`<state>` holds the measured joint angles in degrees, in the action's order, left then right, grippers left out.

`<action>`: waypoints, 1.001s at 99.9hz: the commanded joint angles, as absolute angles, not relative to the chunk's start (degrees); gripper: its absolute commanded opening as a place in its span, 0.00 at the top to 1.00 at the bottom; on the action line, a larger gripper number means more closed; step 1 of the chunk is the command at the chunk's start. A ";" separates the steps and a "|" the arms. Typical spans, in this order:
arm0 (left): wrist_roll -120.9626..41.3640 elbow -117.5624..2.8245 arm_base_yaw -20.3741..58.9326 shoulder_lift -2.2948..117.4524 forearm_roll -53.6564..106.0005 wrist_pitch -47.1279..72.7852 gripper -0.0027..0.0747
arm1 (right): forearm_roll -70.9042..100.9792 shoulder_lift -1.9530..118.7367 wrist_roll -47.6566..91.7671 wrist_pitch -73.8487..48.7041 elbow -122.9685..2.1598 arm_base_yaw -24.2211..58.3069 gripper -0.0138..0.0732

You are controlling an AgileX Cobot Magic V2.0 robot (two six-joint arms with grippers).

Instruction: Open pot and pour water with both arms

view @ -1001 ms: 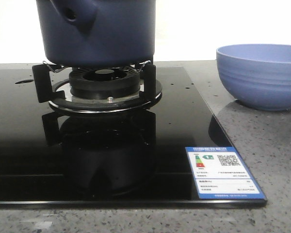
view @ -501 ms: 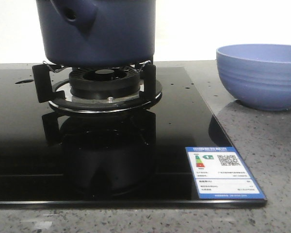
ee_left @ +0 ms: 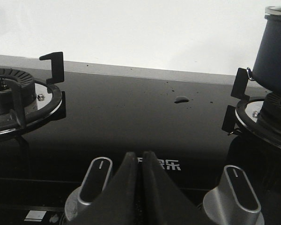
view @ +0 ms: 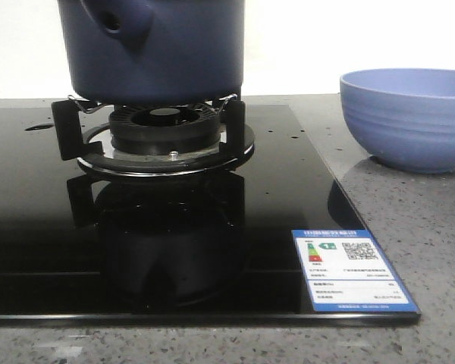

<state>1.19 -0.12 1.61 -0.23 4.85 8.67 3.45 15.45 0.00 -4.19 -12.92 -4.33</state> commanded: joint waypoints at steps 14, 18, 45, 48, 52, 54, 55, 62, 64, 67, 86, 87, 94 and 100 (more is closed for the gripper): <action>1.61 1.88 1.63 -1.93 5.02 4.70 0.99 | -1.18 8.21 -3.27 5.27 -3.45 -1.29 0.92; 1.61 1.88 1.63 -1.93 5.02 4.70 0.99 | -1.52 6.84 -3.27 5.30 -1.32 -1.03 0.92; 1.61 1.88 1.63 -1.83 5.02 4.70 0.99 | -2.40 -1.51 -3.27 -6.10 1.94 -0.91 0.92; 1.61 1.88 1.63 -1.83 5.02 4.70 0.99 | -2.84 -1.51 -3.27 -6.53 1.94 -0.91 0.92; 1.61 1.88 1.63 -1.83 5.02 4.70 0.99 | -3.75 -1.51 -3.27 -6.24 1.94 -0.91 0.92; 1.61 1.88 1.63 -1.83 5.02 4.70 0.99 | -4.33 -1.51 -3.27 -5.86 1.94 -0.91 0.92; 1.61 1.88 1.63 -1.83 5.02 4.70 0.99 | -4.46 -1.51 -3.27 -5.32 1.94 -0.91 0.92; 1.61 1.88 1.63 -1.83 5.02 4.70 0.99 | -4.76 -1.51 -3.27 -3.64 1.94 -0.91 0.92; 1.61 1.88 1.63 -1.83 5.02 4.70 0.99 | -4.76 -1.51 -3.27 -3.23 1.94 -0.91 0.92; 1.61 1.88 1.63 -1.83 5.02 4.70 0.99 | -4.76 -1.51 -3.27 -2.97 1.94 -0.91 0.92; 1.61 1.88 1.63 -1.83 5.02 4.70 0.99 | -4.76 -1.51 -3.27 -2.97 1.94 -0.91 0.92; 1.61 1.88 1.63 -1.83 5.02 4.70 0.99 | -4.76 -1.51 -3.27 -2.97 1.94 -0.91 0.92; 1.61 1.88 1.63 -1.83 5.02 4.70 0.99 | -4.76 -1.51 -3.27 -2.97 1.94 -0.91 0.92; 1.61 1.88 1.63 -1.83 5.02 4.70 0.99 | -4.76 -1.51 -3.27 -2.97 1.94 -0.91 0.92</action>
